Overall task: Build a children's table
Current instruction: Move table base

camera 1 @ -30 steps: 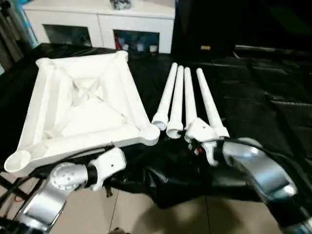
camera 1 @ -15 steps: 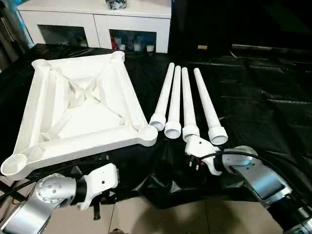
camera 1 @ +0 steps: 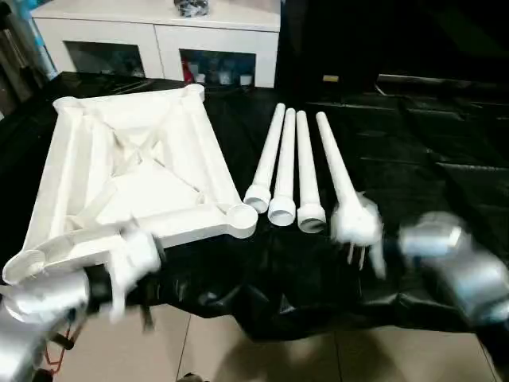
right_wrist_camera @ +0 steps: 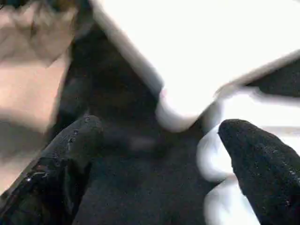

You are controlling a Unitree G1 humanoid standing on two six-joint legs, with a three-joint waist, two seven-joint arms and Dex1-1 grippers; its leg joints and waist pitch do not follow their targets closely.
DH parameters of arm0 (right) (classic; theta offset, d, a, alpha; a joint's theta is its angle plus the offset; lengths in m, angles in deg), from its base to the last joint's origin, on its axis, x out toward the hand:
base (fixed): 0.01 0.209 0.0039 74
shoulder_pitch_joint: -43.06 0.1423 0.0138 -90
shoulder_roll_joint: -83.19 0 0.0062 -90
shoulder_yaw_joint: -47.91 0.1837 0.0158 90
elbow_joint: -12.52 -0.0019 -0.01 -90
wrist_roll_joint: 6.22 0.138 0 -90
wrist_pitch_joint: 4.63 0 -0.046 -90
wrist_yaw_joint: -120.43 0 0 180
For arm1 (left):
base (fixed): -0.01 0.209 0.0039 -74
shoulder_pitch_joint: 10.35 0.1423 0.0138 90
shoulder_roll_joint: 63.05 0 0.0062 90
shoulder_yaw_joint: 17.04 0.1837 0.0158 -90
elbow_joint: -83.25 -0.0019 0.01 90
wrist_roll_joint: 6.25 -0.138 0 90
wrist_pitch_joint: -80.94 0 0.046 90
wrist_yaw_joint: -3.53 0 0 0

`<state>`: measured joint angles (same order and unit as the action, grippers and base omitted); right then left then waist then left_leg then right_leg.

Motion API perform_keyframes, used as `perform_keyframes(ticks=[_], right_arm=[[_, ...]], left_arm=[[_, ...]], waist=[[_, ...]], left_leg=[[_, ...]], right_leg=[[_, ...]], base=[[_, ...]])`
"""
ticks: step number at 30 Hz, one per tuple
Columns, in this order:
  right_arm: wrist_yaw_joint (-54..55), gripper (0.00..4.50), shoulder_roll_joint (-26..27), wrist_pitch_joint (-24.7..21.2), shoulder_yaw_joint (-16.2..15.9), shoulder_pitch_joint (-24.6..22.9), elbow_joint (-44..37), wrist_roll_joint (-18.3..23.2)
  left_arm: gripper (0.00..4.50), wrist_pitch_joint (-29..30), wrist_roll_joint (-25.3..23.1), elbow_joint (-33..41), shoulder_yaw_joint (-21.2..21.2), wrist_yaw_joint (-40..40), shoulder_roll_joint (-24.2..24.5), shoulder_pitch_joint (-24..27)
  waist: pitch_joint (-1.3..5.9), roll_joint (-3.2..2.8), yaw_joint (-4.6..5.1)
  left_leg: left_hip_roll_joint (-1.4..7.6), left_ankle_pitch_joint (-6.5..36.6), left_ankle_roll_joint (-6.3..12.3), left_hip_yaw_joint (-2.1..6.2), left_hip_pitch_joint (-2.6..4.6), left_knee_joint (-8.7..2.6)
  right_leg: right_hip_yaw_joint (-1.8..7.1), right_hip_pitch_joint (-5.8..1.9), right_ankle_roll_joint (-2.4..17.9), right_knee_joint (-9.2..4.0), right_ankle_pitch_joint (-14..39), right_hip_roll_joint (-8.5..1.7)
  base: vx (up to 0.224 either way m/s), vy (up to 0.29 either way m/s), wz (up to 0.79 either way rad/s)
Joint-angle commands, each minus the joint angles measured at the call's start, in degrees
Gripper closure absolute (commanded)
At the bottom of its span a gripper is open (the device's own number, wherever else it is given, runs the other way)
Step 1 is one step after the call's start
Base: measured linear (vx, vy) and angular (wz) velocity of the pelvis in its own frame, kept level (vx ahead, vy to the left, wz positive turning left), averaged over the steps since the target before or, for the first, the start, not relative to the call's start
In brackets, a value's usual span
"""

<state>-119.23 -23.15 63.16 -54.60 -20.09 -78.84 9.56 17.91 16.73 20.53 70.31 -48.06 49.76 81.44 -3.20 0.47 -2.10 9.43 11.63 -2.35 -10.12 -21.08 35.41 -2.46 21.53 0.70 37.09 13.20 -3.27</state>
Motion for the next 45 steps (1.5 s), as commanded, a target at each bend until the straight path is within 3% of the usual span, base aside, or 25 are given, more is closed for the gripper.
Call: perform_keyframes(ticks=[1,3,5,6,7,8,9,10,11,13,15,16,17,18,19,20,21,25,26,31,32,33,35,37,45], right_arm=[[5.00,0.00,3.55,-4.05,2.38,4.00,3.50,1.39],[11.44,0.00,9.30,-6.92,3.75,9.86,9.65,1.20],[13.65,0.00,11.20,-7.31,4.07,11.77,12.14,0.99],[18.71,0.00,16.01,-7.85,5.06,16.68,19.74,0.87],[20.09,0.00,17.38,-7.88,5.36,18.09,22.07,0.87],[23.97,0.00,21.80,-6.85,6.11,22.79,31.11,0.44],[24.21,0.00,22.09,-6.75,6.13,23.11,31.74,0.38],[26.36,0.00,24.11,-5.10,6.32,25.45,37.03,-0.41],[28.84,0.00,25.96,-3.84,7.10,27.74,42.15,-0.98],[31.35,0.00,27.52,-2.76,8.06,29.78,46.80,-1.34],[36.82,0.00,29.78,-0.56,11.22,33.30,55.11,-0.64],[39.84,0.00,30.75,0.41,12.92,34.87,58.92,0.15],[39.84,0.00,30.75,0.41,12.92,34.87,58.92,0.15],[44.99,0.00,31.82,2.14,15.22,37.00,64.52,0.90],[46.28,0.00,32.03,2.68,15.73,37.53,65.90,0.91],[47.80,0.00,32.28,3.26,16.42,37.98,67.19,1.13],[48.89,0.00,32.51,4.05,16.89,38.64,68.71,1.11],[50.03,0.00,33.30,6.20,18.80,40.57,73.32,1.63],[50.21,0.00,33.42,6.47,18.88,40.70,73.89,1.22],[47.34,0.00,34.16,5.24,20.51,40.89,76.73,0.53],[46.99,0.00,34.01,5.61,19.56,40.67,77.09,-0.74],[46.92,0.00,33.66,6.89,16.51,40.19,77.61,-4.26],[47.32,0.00,33.44,7.99,13.91,39.90,78.02,-7.24],[48.46,0.00,33.13,9.46,11.82,39.70,78.28,-9.70],[48.86,0.00,32.68,7.92,10.46,39.12,79.20,-13.48]], left_arm=[[3.22,2.85,0.36,0.93,-0.54,3.88,-2.01,-2.11],[3.22,4.14,-2.45,0.16,0.13,7.74,-4.28,-4.75],[3.22,4.31,-3.45,-0.20,0.42,8.86,-4.94,-5.43],[3.22,5.49,-5.58,-1.26,0.76,12.70,-6.71,-7.01],[3.22,5.71,-6.12,-1.54,0.86,13.69,-7.19,-7.40],[3.22,6.63,-7.13,-1.95,0.94,17.62,-8.99,-8.63],[3.22,6.72,-7.16,-1.97,0.92,17.90,-9.13,-8.71],[2.89,7.60,-7.23,-1.75,0.66,19.78,-10.05,-9.11],[2.89,8.80,-6.87,-1.19,0.40,21.30,-10.59,-9.39],[2.89,10.27,-5.99,-0.25,0.04,22.15,-10.95,-9.46],[2.53,12.01,-6.05,2.30,-0.71,22.95,-10.86,-8.31],[2.45,12.92,-6.31,3.91,-1.34,23.41,-10.58,-7.20],[2.43,12.92,-6.31,3.91,-1.34,23.41,-10.58,-7.20],[2.43,14.53,-7.25,6.52,-2.49,24.08,-9.81,-5.08],[2.40,15.02,-7.58,7.26,-2.79,24.19,-9.63,-4.49],[2.25,15.58,-7.45,8.33,-3.51,24.18,-9.38,-3.65],[2.11,16.39,-7.23,9.43,-4.16,24.63,-9.23,-2.93],[1.81,19.39,-5.96,12.39,-5.71,25.78,-7.93,-1.00],[1.71,19.84,-5.90,12.86,-6.03,25.74,-7.64,-0.52],[1.40,21.48,-6.36,15.07,-6.32,25.39,-6.54,1.32],[1.40,21.96,-6.12,15.43,-6.22,25.50,-6.55,1.33],[1.30,22.45,-5.98,15.91,-5.77,25.73,-6.41,1.35],[1.30,22.76,-6.00,16.33,-5.33,25.93,-6.12,1.48],[1.30,23.40,-5.54,16.87,-5.02,26.11,-6.14,1.51],[1.30,24.00,-6.40,16.21,-3.30,26.92,-6.38,0.04]], waist=[[2.64,0.17,-0.06],[3.01,-0.11,0.20],[3.17,-0.05,0.11],[3.29,-0.03,0.09],[3.53,-0.19,0.37],[3.97,0.19,-0.08],[3.84,0.10,0.28],[3.84,0.69,-0.07],[3.86,1.19,0.10],[3.89,0.27,-0.35],[4.39,1.69,-0.67],[4.35,2.10,-0.99],[4.34,1.77,-1.05],[4.34,2.20,-1.30],[4.20,2.38,-1.27],[3.96,2.96,-1.39],[3.89,2.57,-1.57],[3.46,3.46,-1.62],[3.31,3.31,-1.69],[3.22,3.18,-1.87],[3.21,3.20,-1.88],[3.27,2.78,-1.93],[3.16,3.01,-1.92],[3.11,2.56,-1.92],[3.38,2.55,-2.06]], left_leg=[[3.61,11.16,1.16,1.55,0.60,-4.58],[3.43,10.24,0.04,1.62,0.69,-4.42],[3.45,8.86,-0.36,1.54,0.52,-4.37],[3.40,7.58,-0.39,1.41,0.44,-4.30],[3.22,6.40,-0.75,1.45,0.45,-4.16],[3.39,4.11,-0.33,1.28,0.40,-3.94],[3.34,3.62,-0.29,1.34,0.19,-3.97],[3.35,3.57,0.07,1.11,0.23,-4.02],[3.40,2.67,0.28,1.20,0.02,-4.10],[3.56,1.58,0.11,1.17,0.25,-4.00],[3.73,-1.98,0.62,0.98,0.56,-3.79],[3.59,-3.72,1.11,0.98,0.26,-3.78],[3.76,-3.68,0.99,0.92,0.33,-3.66],[3.77,-3.92,0.84,0.87,0.35,-3.70],[3.74,-2.41,0.45,0.90,0.33,-3.86],[3.75,-1.37,0.28,0.70,0.31,-3.98],[3.79,-0.01,-0.63,0.76,0.46,-4.06],[3.90,4.82,-2.84,0.78,0.44,-4.51],[3.92,6.80,-3.62,0.79,0.50,-4.60],[3.85,9.04,-4.50,0.94,0.41,-4.78],[3.89,9.38,-4.59,1.03,0.29,-4.85],[3.85,9.27,-4.88,1.10,0.29,-4.82],[3.84,9.87,-5.21,1.06,0.29,-4.87],[3.81,11.11,-5.80,1.13,0.31,-4.92],[3.65,8.77,-5.33,1.10,0.25,-4.69]], right_leg=[[3.08,-1.49,13.48,-4.98,12.45,-4.55],[3.05,-1.44,13.62,-4.92,12.49,-4.54],[2.96,-1.55,13.18,-4.70,9.82,-4.40],[3.01,-1.65,13.17,-4.44,7.20,-4.30],[2.96,-1.57,14.21,-4.19,5.33,-4.31],[3.04,-1.73,14.53,-3.77,1.97,-4.51],[2.99,-1.68,15.40,-3.58,0.81,-4.53],[2.81,-1.80,15.41,-3.82,0.17,-4.40],[2.76,-1.91,16.03,-3.55,-0.95,-4.55],[2.70,-1.70,16.06,-3.25,-3.05,-4.57],[2.50,-1.71,15.80,-2.68,-8.53,-4.32],[2.39,-1.88,15.57,-2.45,-10.91,-4.20],[2.52,-1.64,15.59,-2.17,-11.41,-4.49],[2.38,-1.60,15.08,-2.16,-12.12,-4.40],[2.36,-1.56,14.60,-2.21,-10.97,-4.35],[2.38,-1.50,14.18,-2.47,-9.99,-4.28],[2.42,-1.38,13.55,-2.44,-8.92,-4.34],[2.37,-1.22,12.09,-2.78,-3.82,-4.43],[2.46,-1.08,11.29,-2.97,-1.27,-4.50],[2.50,-0.97,10.22,-3.22,1.83,-4.58],[2.46,-0.99,10.26,-3.25,2.19,-4.60],[2.43,-0.94,10.40,-3.16,1.95,-4.60],[2.40,-0.77,10.45,-3.35,2.88,-4.57],[2.43,-0.67,10.33,-3.38,3.97,-4.62],[2.36,-0.98,10.72,-2.95,-1.17,-4.38]], base=[[0.000,0.000,0.00],[0.000,0.000,0.00],[0.000,0.000,0.00],[0.000,0.000,0.00],[0.000,0.000,0.00],[0.000,0.000,0.00],[0.000,0.000,0.00],[0.000,0.000,0.00],[0.000,0.000,0.00],[0.000,0.000,0.00],[0.000,0.000,0.00],[0.000,0.000,0.00],[0.000,0.000,0.00],[0.000,0.000,0.00],[0.000,0.000,0.00],[0.000,0.000,0.00],[0.000,0.000,0.00],[0.000,0.000,0.00],[0.000,0.000,0.00],[0.000,0.000,0.00],[0.000,0.000,0.00],[0.000,0.000,0.00],[0.000,0.000,0.00],[0.000,0.000,0.00],[0.000,0.000,0.00]])
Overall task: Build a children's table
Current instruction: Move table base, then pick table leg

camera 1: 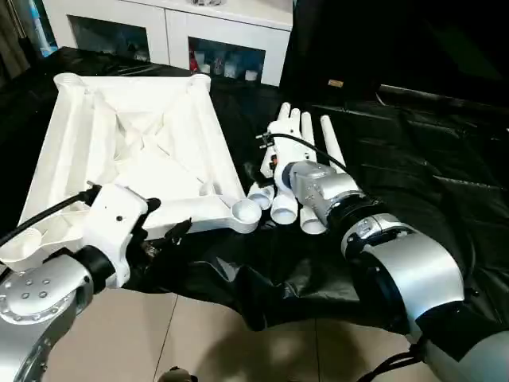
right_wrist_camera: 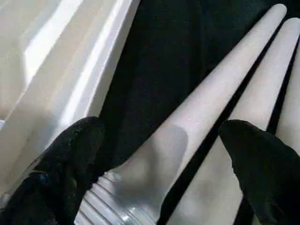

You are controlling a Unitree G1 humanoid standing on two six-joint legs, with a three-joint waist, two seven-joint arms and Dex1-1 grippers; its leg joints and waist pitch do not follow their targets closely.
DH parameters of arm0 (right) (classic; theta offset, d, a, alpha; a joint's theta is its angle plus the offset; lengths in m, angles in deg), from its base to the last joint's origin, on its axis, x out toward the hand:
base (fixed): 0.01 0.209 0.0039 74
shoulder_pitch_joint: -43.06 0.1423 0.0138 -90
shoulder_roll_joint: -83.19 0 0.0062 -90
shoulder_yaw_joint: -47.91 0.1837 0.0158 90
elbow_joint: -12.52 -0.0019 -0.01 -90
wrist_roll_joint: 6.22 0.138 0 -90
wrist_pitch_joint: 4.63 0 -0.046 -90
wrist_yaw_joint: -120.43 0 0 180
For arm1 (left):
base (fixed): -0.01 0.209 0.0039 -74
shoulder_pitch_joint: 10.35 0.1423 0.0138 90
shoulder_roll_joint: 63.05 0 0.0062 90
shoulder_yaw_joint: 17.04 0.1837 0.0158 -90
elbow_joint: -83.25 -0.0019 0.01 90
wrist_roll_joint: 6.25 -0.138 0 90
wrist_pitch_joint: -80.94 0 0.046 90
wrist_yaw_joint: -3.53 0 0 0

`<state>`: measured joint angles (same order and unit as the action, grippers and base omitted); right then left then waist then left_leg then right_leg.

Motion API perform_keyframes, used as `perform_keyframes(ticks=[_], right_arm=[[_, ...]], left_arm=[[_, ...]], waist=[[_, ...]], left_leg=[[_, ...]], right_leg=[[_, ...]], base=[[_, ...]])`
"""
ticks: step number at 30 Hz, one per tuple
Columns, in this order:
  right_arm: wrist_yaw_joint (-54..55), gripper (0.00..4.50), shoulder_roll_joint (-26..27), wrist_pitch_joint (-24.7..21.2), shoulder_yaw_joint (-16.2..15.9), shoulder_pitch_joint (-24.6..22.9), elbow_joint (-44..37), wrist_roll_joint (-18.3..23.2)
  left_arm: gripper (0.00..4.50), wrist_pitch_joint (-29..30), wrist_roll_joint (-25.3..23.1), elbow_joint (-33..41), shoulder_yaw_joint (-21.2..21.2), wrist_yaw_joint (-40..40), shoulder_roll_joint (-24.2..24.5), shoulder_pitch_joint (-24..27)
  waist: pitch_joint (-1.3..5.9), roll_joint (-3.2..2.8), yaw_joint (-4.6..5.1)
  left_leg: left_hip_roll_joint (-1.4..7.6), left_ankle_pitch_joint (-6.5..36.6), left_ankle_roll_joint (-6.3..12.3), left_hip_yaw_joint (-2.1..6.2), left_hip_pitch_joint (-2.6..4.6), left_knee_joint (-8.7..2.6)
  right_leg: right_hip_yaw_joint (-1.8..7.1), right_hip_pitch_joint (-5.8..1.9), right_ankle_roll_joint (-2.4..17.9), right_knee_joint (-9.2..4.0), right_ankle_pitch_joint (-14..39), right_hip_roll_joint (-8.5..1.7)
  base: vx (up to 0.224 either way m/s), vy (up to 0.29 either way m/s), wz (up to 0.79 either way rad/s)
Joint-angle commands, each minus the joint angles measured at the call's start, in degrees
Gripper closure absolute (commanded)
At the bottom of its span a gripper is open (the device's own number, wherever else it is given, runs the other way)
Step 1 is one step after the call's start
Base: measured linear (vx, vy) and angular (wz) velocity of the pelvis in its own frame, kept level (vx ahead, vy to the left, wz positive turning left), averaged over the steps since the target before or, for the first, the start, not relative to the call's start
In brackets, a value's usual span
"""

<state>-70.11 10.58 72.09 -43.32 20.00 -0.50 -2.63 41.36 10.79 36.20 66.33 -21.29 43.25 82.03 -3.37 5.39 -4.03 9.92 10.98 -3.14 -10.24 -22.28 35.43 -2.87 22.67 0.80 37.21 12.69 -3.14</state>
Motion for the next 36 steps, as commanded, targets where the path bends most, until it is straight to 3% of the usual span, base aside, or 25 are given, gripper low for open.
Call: perform_keyframes(ticks=[1,7,12,19,20,21,24,25,29,32,36], right_arm=[[-0.37,0.00,-1.08,-1.26,-0.99,-1.04,0.93,-1.60],[-4.85,0.00,-1.51,-2.88,-2.55,-2.93,1.54,-4.49],[-3.66,0.00,-2.83,-2.86,-4.08,-4.25,1.69,-7.50],[-3.74,0.00,-4.34,-3.13,-2.35,-3.40,1.24,-6.93],[-4.06,0.00,-4.67,-3.23,-2.00,-3.18,1.14,-6.74],[-4.06,0.00,-4.67,-3.23,-2.00,-3.18,1.14,-6.74],[-5.50,0.00,-5.45,-4.64,-0.38,-2.97,1.03,-5.54],[-5.75,0.00,-5.59,-5.39,0.19,-3.05,1.07,-5.16],[-6.17,0.00,-5.85,-7.98,2.03,-3.30,1.26,-3.60],[-6.40,0.18,-6.20,-11.64,4.64,-3.48,1.59,-1.31],[-6.67,0.58,-6.48,-13.51,5.49,-3.68,1.81,-0.87]], left_arm=[[1.30,0.60,-0.46,0.52,0.72,0.16,0.17,-0.64],[1.30,0.66,-0.31,0.02,1.36,0.08,1.01,-0.76],[1.30,0.92,0.28,0.14,1.92,-0.31,1.11,-0.95],[1.30,0.47,1.08,0.67,1.96,-1.57,2.17,-0.52],[1.30,0.26,1.07,0.49,2.01,-1.74,2.29,-0.56],[1.30,0.26,1.07,0.49,2.01,-1.74,2.29,-0.56],[1.30,-0.75,0.88,-0.71,2.54,-2.48,2.67,-0.84],[1.30,-1.04,0.79,-1.11,2.89,-2.74,2.80,-1.01],[1.30,-1.48,0.69,-1.85,3.66,-3.43,3.27,-1.40],[1.24,-1.96,0.81,-2.52,4.47,-4.67,4.16,-1.66],[1.22,-2.08,1.20,-2.63,5.14,-5.82,4.95,-1.57]], waist=[[3.58,-2.32,-0.14],[3.53,-1.88,-0.23],[3.48,-1.87,-0.51],[3.56,-1.77,-0.84],[3.59,-2.23,-0.86],[3.60,-1.96,-0.78],[3.57,-1.93,-0.80],[3.59,-2.54,-0.62],[3.73,-2.51,-0.74],[3.63,-2.56,-0.75],[3.56,-2.49,-0.76]], left_leg=[[3.17,9.18,-4.43,1.22,1.46,-4.68],[3.30,8.61,-3.97,1.18,1.41,-4.68],[3.33,8.91,-4.42,1.15,1.59,-4.71],[3.23,9.12,-4.56,1.10,1.57,-4.65],[3.21,9.07,-4.58,1.11,1.61,-4.60],[3.21,8.81,-4.47,1.08,1.58,-4.57],[3.22,9.01,-4.23,1.11,1.54,-4.59],[3.14,9.23,-4.32,1.09,1.63,-4.57],[3.19,8.75,-4.19,1.13,1.63,-4.50],[3.18,9.21,-4.26,1.13,1.63,-4.53],[3.24,10.92,-4.81,1.16,1.74,-4.66]], right_leg=[[2.76,-2.14,10.77,-3.04,-0.77,-4.52],[2.83,-2.27,10.78,-3.12,-0.31,-4.68],[2.84,-2.11,10.69,-3.21,1.00,-4.68],[2.86,-2.16,10.23,-3.18,1.02,-4.64],[2.90,-2.13,10.28,-3.12,0.70,-4.65],[2.85,-2.16,10.34,-3.14,0.18,-4.55],[2.84,-2.22,10.49,-3.16,0.40,-4.55],[2.82,-2.13,10.58,-3.20,-0.23,-4.36],[2.76,-2.27,11.29,-2.98,-1.59,-4.43],[2.80,-2.28,11.51,-3.10,-0.76,-4.48],[2.77,-2.08,11.34,-3.26,1.90,-4.51]], base=[[0.000,0.000,0.00],[0.000,0.000,0.00],[0.000,0.000,0.00],[0.000,0.000,0.00],[0.000,0.000,0.00],[0.000,0.000,0.00],[0.000,0.000,0.00],[0.000,0.000,0.00],[0.000,0.000,0.00],[0.000,0.000,0.00],[0.000,0.000,0.00]])
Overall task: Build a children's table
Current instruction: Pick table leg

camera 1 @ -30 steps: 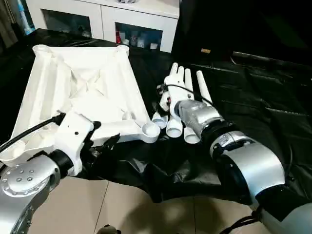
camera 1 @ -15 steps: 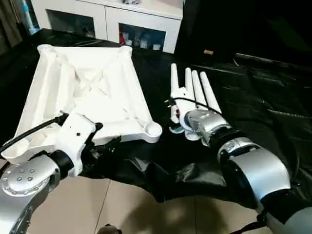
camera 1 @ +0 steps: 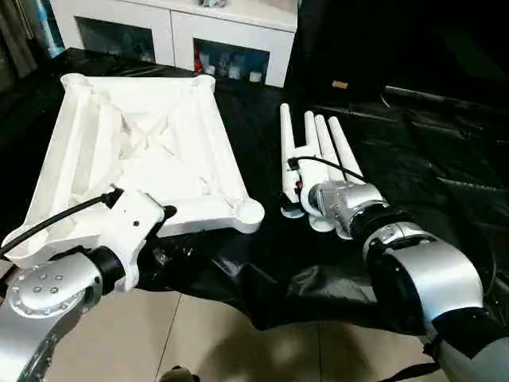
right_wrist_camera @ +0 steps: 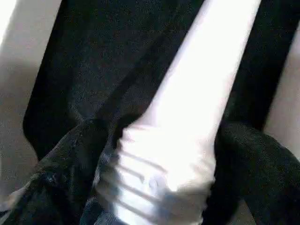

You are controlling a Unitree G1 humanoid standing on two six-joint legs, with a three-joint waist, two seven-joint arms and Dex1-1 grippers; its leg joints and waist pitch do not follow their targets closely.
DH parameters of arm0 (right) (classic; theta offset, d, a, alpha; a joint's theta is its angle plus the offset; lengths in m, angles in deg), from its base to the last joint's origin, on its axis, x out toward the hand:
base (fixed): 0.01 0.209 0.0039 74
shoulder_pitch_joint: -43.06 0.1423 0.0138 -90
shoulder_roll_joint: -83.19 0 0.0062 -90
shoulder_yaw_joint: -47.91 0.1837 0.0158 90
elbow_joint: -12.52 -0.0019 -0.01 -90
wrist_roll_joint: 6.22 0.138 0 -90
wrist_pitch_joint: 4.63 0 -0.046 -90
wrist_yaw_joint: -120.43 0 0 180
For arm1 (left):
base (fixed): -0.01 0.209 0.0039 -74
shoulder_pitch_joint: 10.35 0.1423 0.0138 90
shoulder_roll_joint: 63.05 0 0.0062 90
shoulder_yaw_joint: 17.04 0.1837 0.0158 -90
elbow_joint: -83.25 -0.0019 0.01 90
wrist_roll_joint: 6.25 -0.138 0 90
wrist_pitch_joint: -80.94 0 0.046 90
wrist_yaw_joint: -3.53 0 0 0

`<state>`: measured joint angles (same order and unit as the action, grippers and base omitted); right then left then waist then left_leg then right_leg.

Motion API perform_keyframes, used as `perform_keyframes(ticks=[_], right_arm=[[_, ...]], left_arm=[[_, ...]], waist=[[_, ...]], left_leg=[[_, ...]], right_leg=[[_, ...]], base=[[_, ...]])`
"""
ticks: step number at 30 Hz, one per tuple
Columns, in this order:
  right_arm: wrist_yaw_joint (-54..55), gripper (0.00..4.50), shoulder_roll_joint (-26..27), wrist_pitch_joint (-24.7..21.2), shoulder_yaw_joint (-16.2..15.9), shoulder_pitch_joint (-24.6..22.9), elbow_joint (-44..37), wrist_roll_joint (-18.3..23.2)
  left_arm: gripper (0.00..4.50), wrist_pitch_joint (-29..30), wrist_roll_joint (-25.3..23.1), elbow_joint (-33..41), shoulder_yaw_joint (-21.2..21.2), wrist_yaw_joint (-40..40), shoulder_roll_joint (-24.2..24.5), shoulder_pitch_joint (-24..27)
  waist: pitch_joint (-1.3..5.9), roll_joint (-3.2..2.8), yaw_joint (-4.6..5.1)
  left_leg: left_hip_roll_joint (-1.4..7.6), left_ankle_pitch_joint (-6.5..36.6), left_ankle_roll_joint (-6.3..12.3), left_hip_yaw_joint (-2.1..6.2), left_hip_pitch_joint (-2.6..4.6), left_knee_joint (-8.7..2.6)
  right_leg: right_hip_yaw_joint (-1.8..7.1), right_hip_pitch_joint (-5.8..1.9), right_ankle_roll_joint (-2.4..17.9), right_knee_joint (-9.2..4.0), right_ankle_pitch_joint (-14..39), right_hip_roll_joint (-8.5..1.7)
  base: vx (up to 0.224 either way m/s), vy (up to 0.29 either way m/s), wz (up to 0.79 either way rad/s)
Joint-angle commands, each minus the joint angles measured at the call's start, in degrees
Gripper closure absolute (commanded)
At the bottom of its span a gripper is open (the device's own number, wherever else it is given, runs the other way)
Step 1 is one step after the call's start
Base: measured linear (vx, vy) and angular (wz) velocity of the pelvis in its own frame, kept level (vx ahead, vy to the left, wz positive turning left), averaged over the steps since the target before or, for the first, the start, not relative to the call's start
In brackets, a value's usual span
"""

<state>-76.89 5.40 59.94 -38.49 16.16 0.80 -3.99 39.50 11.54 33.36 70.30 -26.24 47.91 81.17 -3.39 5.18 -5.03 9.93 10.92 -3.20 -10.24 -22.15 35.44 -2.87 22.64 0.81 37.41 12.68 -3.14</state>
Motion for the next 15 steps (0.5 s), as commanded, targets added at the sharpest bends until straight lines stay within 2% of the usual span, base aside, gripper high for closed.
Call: perform_keyframes(ticks=[1,3,4,10,11,12,15], right_arm=[[-0.06,0.58,-1.39,-1.93,0.86,0.08,0.53,0.22],[-0.49,0.86,-1.52,-3.08,1.33,-0.17,0.58,0.14],[-0.53,0.86,-1.53,-3.17,1.37,-0.20,0.59,0.15],[-0.06,1.33,-1.73,-4.76,2.76,-0.80,0.41,0.89],[0.43,1.36,-1.76,-5.13,3.75,-1.10,0.34,1.43],[0.98,1.39,-1.83,-5.29,4.46,-1.38,0.29,1.74],[1.71,1.65,-1.88,-5.26,5.74,-1.60,0.23,2.72]], left_arm=[[1.22,-0.34,0.60,0.19,1.45,-1.31,0.58,-0.64],[1.22,-0.77,0.77,0.32,1.90,-1.97,0.89,-0.53],[1.22,-0.79,0.78,0.32,1.93,-2.00,0.90,-0.53],[1.22,-0.95,1.14,0.18,1.92,-2.34,0.82,-0.95],[1.22,-1.25,1.07,-0.02,2.03,-2.40,0.86,-1.05],[1.22,-1.46,0.98,-0.21,2.13,-2.46,0.86,-1.19],[1.22,-1.64,1.04,-0.44,2.14,-2.54,0.76,-1.55]], waist=[[3.59,-2.36,0.18],[3.60,-2.22,0.12],[3.57,-2.08,0.15],[3.57,-2.18,0.19],[3.54,-1.51,0.10],[3.51,-1.77,0.03],[3.53,-1.80,0.04]], left_leg=[[3.26,10.91,-4.92,1.19,1.62,-4.67],[3.24,10.62,-4.98,1.17,1.57,-4.65],[3.23,10.61,-4.93,1.15,1.51,-4.68],[3.24,10.40,-5.08,1.15,1.50,-4.65],[3.25,10.28,-4.79,1.10,1.46,-4.62],[3.26,10.29,-4.85,1.13,1.49,-4.65],[3.27,10.62,-5.06,1.14,1.58,-4.70]], right_leg=[[2.79,-2.06,11.35,-3.42,1.97,-4.59],[2.78,-2.09,11.37,-3.41,1.98,-4.63],[2.78,-2.13,11.34,-3.42,2.14,-4.64],[2.81,-2.11,11.28,-3.42,2.24,-4.66],[2.87,-2.18,11.23,-3.48,2.80,-4.78],[2.87,-2.12,11.13,-3.51,3.19,-4.85],[2.82,-2.03,10.77,-3.54,3.67,-4.75]], base=[[0.000,0.000,0.00],[0.000,0.000,0.00],[0.000,0.000,0.00],[0.000,0.000,0.00],[0.000,0.000,0.00],[0.000,0.000,0.00],[0.000,0.000,0.00]])
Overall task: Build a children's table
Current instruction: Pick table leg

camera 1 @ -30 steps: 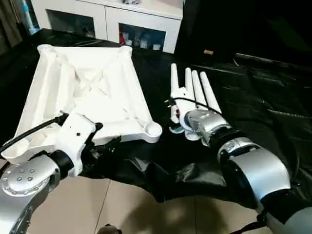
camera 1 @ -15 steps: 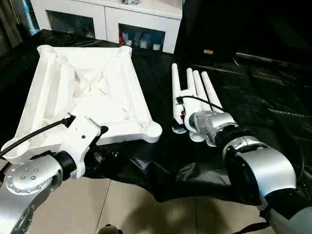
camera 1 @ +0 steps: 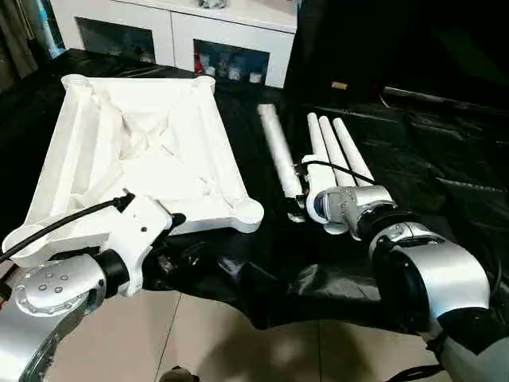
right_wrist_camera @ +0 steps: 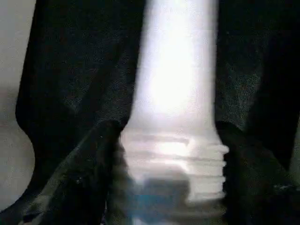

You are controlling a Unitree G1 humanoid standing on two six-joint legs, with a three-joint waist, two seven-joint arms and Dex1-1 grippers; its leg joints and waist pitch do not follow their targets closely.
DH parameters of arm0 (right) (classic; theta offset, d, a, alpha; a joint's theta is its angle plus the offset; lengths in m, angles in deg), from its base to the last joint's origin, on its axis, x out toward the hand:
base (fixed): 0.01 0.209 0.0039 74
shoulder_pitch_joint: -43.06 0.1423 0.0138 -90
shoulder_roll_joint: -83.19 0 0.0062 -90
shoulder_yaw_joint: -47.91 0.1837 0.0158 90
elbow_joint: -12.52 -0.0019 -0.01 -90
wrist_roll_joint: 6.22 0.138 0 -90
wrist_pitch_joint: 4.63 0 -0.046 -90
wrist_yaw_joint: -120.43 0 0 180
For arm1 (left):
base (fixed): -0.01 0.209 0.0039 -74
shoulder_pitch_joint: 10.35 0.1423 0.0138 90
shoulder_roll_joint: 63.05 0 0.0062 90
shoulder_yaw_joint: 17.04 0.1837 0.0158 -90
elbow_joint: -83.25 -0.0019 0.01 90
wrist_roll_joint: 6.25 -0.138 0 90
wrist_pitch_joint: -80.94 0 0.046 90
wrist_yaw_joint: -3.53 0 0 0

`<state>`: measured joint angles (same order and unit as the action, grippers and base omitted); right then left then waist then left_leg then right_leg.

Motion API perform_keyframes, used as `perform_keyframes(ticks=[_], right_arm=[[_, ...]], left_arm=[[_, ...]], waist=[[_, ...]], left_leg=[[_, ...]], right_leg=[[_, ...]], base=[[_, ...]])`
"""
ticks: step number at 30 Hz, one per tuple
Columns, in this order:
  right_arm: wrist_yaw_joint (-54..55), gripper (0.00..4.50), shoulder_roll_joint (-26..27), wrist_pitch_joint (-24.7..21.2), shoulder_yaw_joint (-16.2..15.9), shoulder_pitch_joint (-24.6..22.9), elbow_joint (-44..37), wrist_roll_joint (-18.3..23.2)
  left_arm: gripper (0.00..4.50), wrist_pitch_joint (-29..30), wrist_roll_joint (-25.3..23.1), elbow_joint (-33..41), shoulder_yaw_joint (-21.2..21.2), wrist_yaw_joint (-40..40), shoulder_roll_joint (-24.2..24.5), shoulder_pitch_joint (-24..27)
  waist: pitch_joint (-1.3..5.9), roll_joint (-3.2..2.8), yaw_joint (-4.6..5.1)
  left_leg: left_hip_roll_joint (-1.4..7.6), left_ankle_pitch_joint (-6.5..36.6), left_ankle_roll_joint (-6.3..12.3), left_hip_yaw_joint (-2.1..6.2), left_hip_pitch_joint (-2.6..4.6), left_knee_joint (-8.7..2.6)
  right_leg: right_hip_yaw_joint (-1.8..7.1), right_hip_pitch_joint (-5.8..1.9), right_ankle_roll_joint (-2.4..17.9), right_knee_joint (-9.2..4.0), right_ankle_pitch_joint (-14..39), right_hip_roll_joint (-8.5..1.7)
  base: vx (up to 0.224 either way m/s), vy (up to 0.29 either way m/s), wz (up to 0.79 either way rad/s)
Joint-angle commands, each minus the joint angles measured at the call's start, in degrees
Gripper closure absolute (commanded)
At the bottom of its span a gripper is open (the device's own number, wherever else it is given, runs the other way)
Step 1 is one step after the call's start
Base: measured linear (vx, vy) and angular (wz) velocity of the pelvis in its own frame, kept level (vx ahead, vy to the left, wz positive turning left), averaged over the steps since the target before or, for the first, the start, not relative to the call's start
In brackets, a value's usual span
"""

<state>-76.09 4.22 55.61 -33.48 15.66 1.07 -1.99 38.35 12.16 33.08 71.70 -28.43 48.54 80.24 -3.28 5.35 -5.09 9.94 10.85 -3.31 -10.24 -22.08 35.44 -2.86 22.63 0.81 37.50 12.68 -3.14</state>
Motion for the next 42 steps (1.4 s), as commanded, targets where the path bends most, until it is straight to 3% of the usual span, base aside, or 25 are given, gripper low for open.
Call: perform_keyframes(ticks=[1,6,7,8,11,14,17,18,20,21,22,24,27,28,29,30,31,32,33,34,35,36,39,41,42], right_arm=[[1.25,1.65,-0.71,-0.55,1.37,-1.17,-0.09,1.26],[1.30,1.74,-0.79,0.77,3.16,-1.53,-0.39,2.39],[1.21,1.74,-0.79,0.89,3.28,-1.58,-0.43,2.37],[1.09,1.74,-0.81,1.16,3.78,-1.64,-0.53,2.54],[0.61,1.75,-0.89,2.04,5.64,-1.21,-0.93,3.82],[-0.46,1.75,-0.93,2.99,7.41,-0.41,-1.40,5.51],[-4.97,1.75,-1.13,4.75,7.91,0.17,-2.72,6.97],[-5.72,1.75,-1.22,4.78,8.38,0.07,-3.03,7.43],[-6.79,1.75,-1.49,4.99,9.39,-0.30,-3.67,8.46],[-7.03,1.75,-1.57,5.03,9.85,-0.40,-3.84,8.70],[-8.27,1.75,-1.79,5.30,10.42,-0.80,-4.49,9.32],[-11.72,1.75,-2.23,5.87,11.58,-1.76,-6.39,11.08],[-17.87,1.75,-2.84,6.34,12.53,-3.24,-9.64,13.57],[-20.49,1.75,-2.99,6.26,12.46,-4.02,-11.43,14.37],[-29.05,1.75,-3.12,3.70,11.59,-8.98,-22.21,18.44],[-31.77,1.75,-3.37,2.09,10.75,-10.99,-26.33,19.59],[-32.32,1.76,-3.43,1.71,10.57,-11.42,-27.20,19.79],[-34.95,1.76,-3.90,-1.29,9.43,-14.63,-33.35,21.58],[-34.95,1.76,-3.90,-1.29,9.43,-14.63,-33.35,21.58],[-37.69,1.76,-4.47,-4.76,7.91,-19.13,-41.86,24.33],[-38.16,1.76,-4.58,-5.44,7.66,-19.99,-43.48,24.92],[-39.36,1.76,-4.91,-7.32,7.10,-22.25,-47.73,26.52],[-40.61,1.76,-5.67,-12.10,7.28,-27.13,-57.25,31.30],[-41.48,1.76,-6.50,-16.33,6.59,-31.71,-65.95,34.66],[-41.96,1.76,-6.84,-18.05,5.82,-33.80,-69.77,35.73]], left_arm=[[1.22,-0.47,0.63,-0.30,0.62,-0.35,-0.06,-0.89],[1.22,-0.92,0.50,-1.77,0.63,-0.21,-0.64,-2.39],[1.22,-0.97,0.51,-1.94,0.62,-0.18,-0.75,-2.55],[1.22,-1.23,0.41,-2.48,0.77,-0.11,-1.00,-3.03],[1.22,-2.53,-0.46,-4.04,1.50,0.68,-1.96,-4.64],[1.22,-3.65,-1.30,-5.99,1.66,2.53,-3.91,-6.82],[1.22,-5.23,-2.61,-11.84,2.49,6.70,-9.13,-12.60],[1.22,-5.79,-3.03,-13.52,2.65,7.97,-10.66,-14.04],[1.22,-6.30,-3.05,-16.69,2.50,10.05,-13.65,-16.68],[1.22,-6.48,-3.02,-17.77,2.43,10.46,-14.53,-17.50],[1.22,-6.88,-2.97,-19.90,2.09,11.82,-16.57,-19.28],[1.22,-7.60,-2.65,-23.91,1.01,14.78,-20.44,-22.68],[1.22,-8.07,-1.06,-28.73,-1.12,17.63,-25.02,-26.56],[0.96,-8.13,0.15,-30.00,-1.96,17.68,-26.31,-27.62],[0.96,-7.05,4.92,-34.31,-5.62,18.50,-30.57,-31.33],[0.90,-6.35,7.18,-35.95,-7.09,18.38,-32.10,-32.69],[0.90,-6.21,7.65,-36.38,-7.42,18.36,-32.45,-33.03],[0.84,-6.54,9.47,-38.78,-8.53,18.05,-34.02,-34.86],[0.65,-6.54,9.47,-38.78,-8.53,18.05,-34.02,-34.86],[0.49,-7.19,10.16,-41.86,-9.02,18.04,-35.57,-37.07],[0.51,-7.31,10.17,-42.38,-8.99,18.00,-35.80,-37.44],[0.51,-7.74,10.22,-43.85,-8.84,17.39,-36.51,-38.54],[0.43,-6.39,13.38,-45.97,-9.73,15.77,-39.22,-40.64],[0.43,-4.85,17.95,-46.85,-10.74,13.71,-41.83,-41.85],[0.43,-3.94,20.52,-46.95,-10.86,11.94,-42.67,-42.12]], waist=[[3.45,-1.93,0.09],[3.52,-1.96,0.10],[3.52,-2.33,0.17],[3.50,-2.18,0.18],[3.56,-2.69,0.11],[3.63,-2.60,0.10],[3.78,-2.99,0.01],[3.81,-2.80,0.08],[3.88,-3.56,-0.01],[3.98,-3.51,-0.16],[3.94,-3.85,-0.07],[4.06,-3.64,-0.10],[4.25,-4.27,-0.35],[4.22,-3.82,-0.41],[4.13,-4.47,-0.51],[4.26,-5.11,-0.79],[4.58,-4.16,-0.77],[4.71,-4.90,-1.03],[4.48,-4.61,-1.02],[4.55,-4.99,-1.06],[4.54,-4.99,-1.60],[4.56,-5.73,-1.62],[4.28,-5.44,-1.75],[4.17,-5.98,-1.96],[4.26,-6.80,-2.25]], left_leg=[[3.25,10.82,-5.04,1.11,1.62,-4.69],[3.18,10.35,-5.05,1.14,1.39,-4.63],[3.14,10.55,-5.18,1.10,1.44,-4.61],[3.13,10.67,-5.17,1.10,1.43,-4.61],[3.14,11.21,-5.37,1.17,1.51,-4.60],[3.16,11.35,-5.16,1.15,1.50,-4.60],[3.19,9.48,-4.33,1.12,1.39,-4.32],[3.15,8.95,-4.07,1.17,1.15,-4.38],[3.07,7.81,-3.59,1.15,1.17,-4.13],[3.14,7.54,-3.30,1.07,1.33,-4.03],[3.09,7.60,-3.04,1.19,1.05,-4.09],[3.04,7.12,-2.23,1.05,1.16,-3.91],[3.07,5.75,-0.86,1.20,1.01,-3.71],[3.11,5.02,0.55,1.17,0.90,-3.68],[2.97,5.21,1.53,1.07,0.92,-3.57],[3.15,5.16,1.79,1.14,1.21,-3.43],[3.28,3.11,2.81,1.44,1.04,-3.49],[3.08,1.40,3.93,1.50,0.92,-3.25],[2.95,1.55,4.65,1.29,0.91,-3.31],[3.03,1.57,5.01,1.48,0.72,-3.28],[3.27,2.60,5.42,1.35,1.22,-3.16],[3.35,2.64,5.37,1.65,1.12,-3.26],[3.24,4.44,4.66,1.49,1.04,-3.52],[3.33,5.28,4.23,1.52,1.08,-3.51],[3.46,5.59,3.74,1.73,1.21,-3.44]], right_leg=[[2.80,-1.94,10.69,-3.64,3.71,-4.72],[2.79,-2.08,10.68,-3.56,3.30,-4.78],[2.78,-1.97,10.72,-3.61,3.10,-4.69],[2.79,-1.99,10.77,-3.62,3.20,-4.65],[2.79,-2.01,10.99,-3.57,2.88,-4.69],[2.81,-2.18,11.15,-3.59,2.77,-4.69],[2.85,-2.40,12.29,-3.46,0.04,-4.83],[2.81,-2.69,12.40,-3.45,-0.21,-4.82],[2.84,-2.67,12.93,-3.30,-1.93,-4.85],[2.81,-2.62,13.53,-3.35,-2.83,-4.87],[2.76,-2.87,13.92,-3.26,-2.84,-4.86],[2.79,-2.93,14.51,-3.41,-3.95,-4.83],[2.76,-3.27,15.22,-3.34,-6.58,-5.04],[2.69,-3.47,15.96,-3.37,-7.78,-5.05],[2.70,-3.51,16.02,-3.65,-9.02,-4.91],[2.71,-3.44,16.10,-3.55,-10.07,-5.02],[2.47,-3.96,16.59,-3.16,-12.77,-4.93],[2.33,-3.81,17.32,-3.00,-13.50,-5.01],[2.36,-3.77,17.03,-3.60,-12.76,-4.88],[2.35,-3.94,17.35,-3.42,-11.49,-5.14],[2.46,-3.74,16.18,-3.88,-9.73,-5.23],[2.35,-3.76,16.34,-3.77,-9.14,-5.35],[2.34,-3.87,15.60,-4.60,-5.21,-5.30],[2.27,-3.69,15.50,-4.96,-2.69,-5.34],[2.21,-3.61,15.71,-4.79,-1.94,-5.53]], base=[[0.000,0.000,0.00],[0.000,0.000,0.00],[0.000,0.000,0.00],[0.000,0.000,0.00],[0.000,0.000,0.00],[0.000,0.000,0.00],[0.000,0.000,0.00],[0.000,0.000,0.00],[0.000,0.000,0.00],[0.000,0.000,0.00],[0.000,0.000,0.00],[0.000,0.000,0.00],[0.000,0.000,0.00],[0.000,0.000,0.00],[0.000,0.000,0.00],[0.000,0.000,0.00],[0.000,0.000,0.00],[0.000,0.000,0.00],[0.000,0.000,0.00],[0.000,0.000,0.00],[0.000,0.000,0.00],[0.000,0.000,0.00],[0.000,0.000,0.00],[0.000,0.000,0.00],[0.000,0.000,0.00]])
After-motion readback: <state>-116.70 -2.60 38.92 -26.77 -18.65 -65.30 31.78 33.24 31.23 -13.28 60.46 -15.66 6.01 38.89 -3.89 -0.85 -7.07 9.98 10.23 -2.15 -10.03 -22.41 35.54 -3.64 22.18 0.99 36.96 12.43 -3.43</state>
